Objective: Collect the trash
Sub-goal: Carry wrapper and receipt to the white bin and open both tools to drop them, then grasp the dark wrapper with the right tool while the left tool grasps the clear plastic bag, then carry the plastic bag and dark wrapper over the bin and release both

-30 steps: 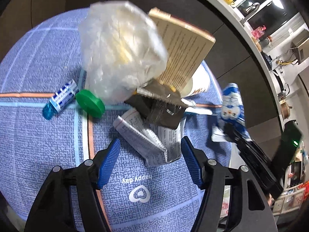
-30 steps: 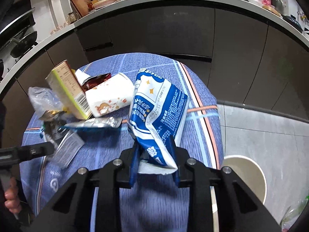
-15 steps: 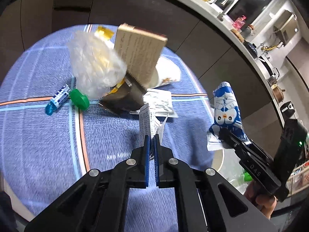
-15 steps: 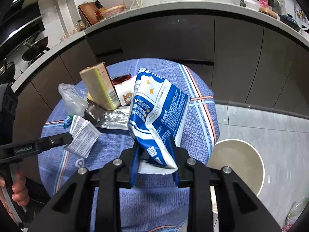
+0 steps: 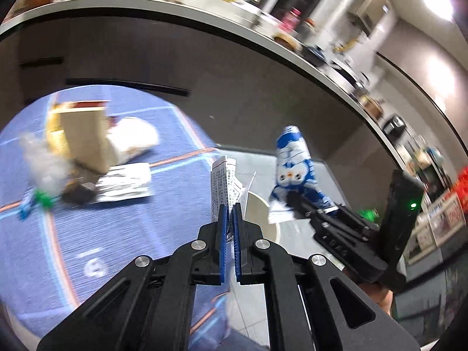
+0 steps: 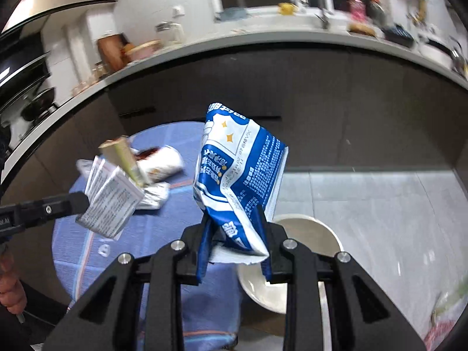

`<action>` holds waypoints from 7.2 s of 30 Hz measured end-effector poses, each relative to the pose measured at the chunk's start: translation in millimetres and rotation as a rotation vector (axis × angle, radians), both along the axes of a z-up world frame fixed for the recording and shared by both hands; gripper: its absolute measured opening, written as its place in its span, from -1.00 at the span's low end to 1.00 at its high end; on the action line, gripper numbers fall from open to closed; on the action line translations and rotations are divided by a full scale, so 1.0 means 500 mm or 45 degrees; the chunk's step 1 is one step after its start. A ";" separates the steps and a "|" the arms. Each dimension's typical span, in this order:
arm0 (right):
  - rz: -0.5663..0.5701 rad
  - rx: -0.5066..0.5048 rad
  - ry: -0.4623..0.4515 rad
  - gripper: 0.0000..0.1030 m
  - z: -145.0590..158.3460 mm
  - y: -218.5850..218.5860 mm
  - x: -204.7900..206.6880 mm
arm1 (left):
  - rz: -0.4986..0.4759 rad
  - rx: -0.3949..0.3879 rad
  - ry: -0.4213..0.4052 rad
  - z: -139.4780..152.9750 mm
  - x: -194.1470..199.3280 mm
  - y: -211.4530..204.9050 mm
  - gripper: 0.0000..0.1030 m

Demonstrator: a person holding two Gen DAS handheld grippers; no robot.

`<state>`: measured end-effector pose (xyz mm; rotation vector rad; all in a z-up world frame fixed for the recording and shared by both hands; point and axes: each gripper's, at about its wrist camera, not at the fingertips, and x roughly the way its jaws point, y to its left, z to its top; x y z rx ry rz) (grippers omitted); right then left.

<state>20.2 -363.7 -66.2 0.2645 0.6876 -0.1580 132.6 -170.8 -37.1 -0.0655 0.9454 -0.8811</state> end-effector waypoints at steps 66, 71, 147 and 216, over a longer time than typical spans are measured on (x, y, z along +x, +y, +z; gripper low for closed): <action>0.134 0.013 0.197 0.93 -0.179 -0.036 0.022 | 0.280 0.137 -0.112 -0.087 0.021 -0.038 0.84; 0.224 -0.013 0.140 0.94 -0.129 0.023 0.033 | 0.415 0.151 -0.128 -0.065 0.006 0.067 0.84; 0.502 0.189 -0.041 -0.88 -0.024 0.257 0.233 | 0.408 -0.011 -0.138 -0.005 0.151 0.326 -0.94; -0.055 0.135 0.293 0.07 -0.302 -0.192 -0.012 | -0.275 0.246 -0.012 -0.225 0.012 -0.352 0.30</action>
